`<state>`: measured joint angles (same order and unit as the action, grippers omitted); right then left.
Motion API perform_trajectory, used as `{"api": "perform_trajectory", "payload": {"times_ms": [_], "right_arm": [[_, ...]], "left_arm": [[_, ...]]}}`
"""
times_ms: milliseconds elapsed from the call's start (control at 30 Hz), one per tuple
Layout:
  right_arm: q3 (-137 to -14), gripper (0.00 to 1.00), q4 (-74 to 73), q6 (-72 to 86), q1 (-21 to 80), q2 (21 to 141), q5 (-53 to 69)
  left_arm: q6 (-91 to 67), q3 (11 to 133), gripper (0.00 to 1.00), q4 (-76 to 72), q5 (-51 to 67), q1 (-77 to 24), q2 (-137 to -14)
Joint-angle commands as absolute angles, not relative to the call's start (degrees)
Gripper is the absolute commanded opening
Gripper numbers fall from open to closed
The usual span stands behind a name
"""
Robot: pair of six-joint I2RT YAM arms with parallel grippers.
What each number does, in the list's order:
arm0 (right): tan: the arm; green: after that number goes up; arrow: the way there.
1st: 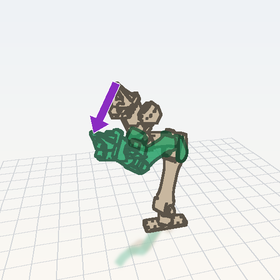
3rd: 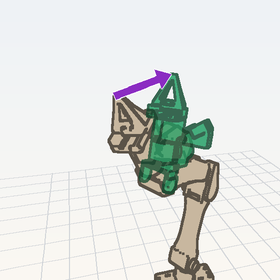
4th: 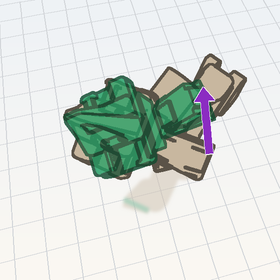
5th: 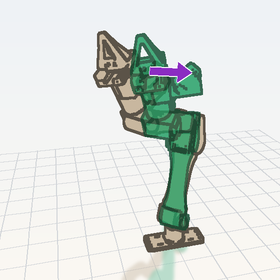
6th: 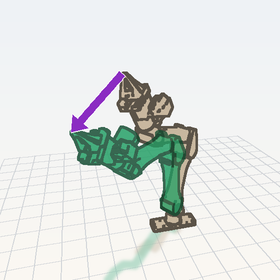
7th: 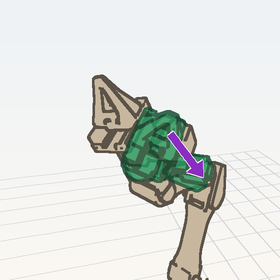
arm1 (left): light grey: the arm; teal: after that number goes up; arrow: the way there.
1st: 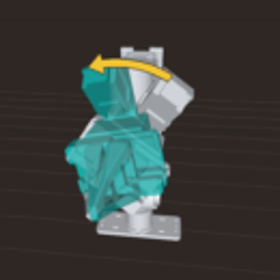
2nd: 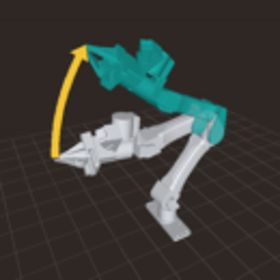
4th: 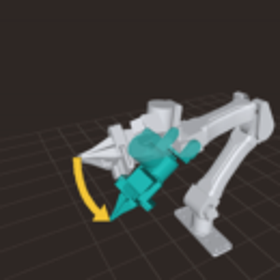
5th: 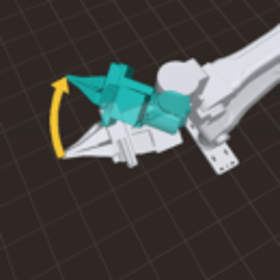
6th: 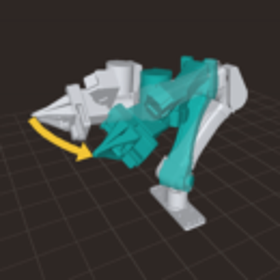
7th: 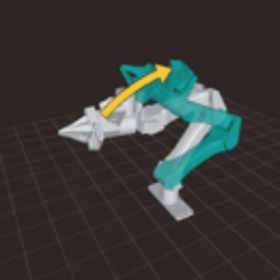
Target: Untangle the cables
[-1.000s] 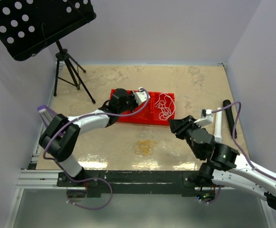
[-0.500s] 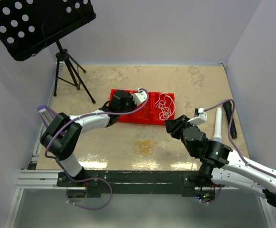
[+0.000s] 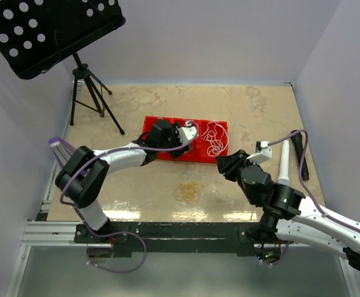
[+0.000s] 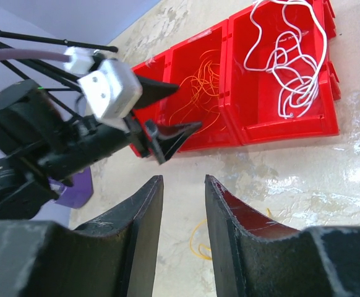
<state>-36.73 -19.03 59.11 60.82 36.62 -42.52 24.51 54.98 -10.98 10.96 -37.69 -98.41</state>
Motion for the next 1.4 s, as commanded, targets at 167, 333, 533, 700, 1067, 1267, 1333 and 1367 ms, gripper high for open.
{"api": "perform_trajectory", "payload": {"times_ms": [167,333,533,700,1067,1267,1333,1367], "right_arm": [[-38.41,0.39,-18.2,60.55,61.0,38.67,-42.72],[-37.97,0.39,-17.84,61.61,61.0,38.76,-42.19],[-38.76,0.39,-19.51,62.75,61.0,38.41,-42.8],[-38.23,0.4,-19.42,62.67,61.0,37.44,-42.8],[-37.27,0.4,-17.58,59.94,61.0,38.06,-42.45],[-36.91,0.4,-16.96,59.94,61.0,38.67,-42.63],[-36.83,0.4,-17.05,60.12,61.0,38.85,-42.71],[-36.83,0.4,-17.05,60.29,61.0,38.76,-42.63]], "left_arm": [[34.5,53.8,1.0,14.9,40.74,-38.49,-80.26],[48.24,48.08,0.99,20.83,43.77,-43.86,-80.93],[55.81,50.35,0.46,20.92,43.86,-43.86,-88.14],[55.11,56.24,0.45,22.5,43.94,-43.94,-94.65],[53.09,61.52,0.46,25.48,45.79,-44.65,-98.0],[55.64,63.81,0.56,29.88,48.34,-46.23,-98.53],[55.03,63.55,0.57,29.01,48.52,-46.93,-98.61],[53.8,63.37,0.57,27.87,48.52,-47.11,-98.7]]}}
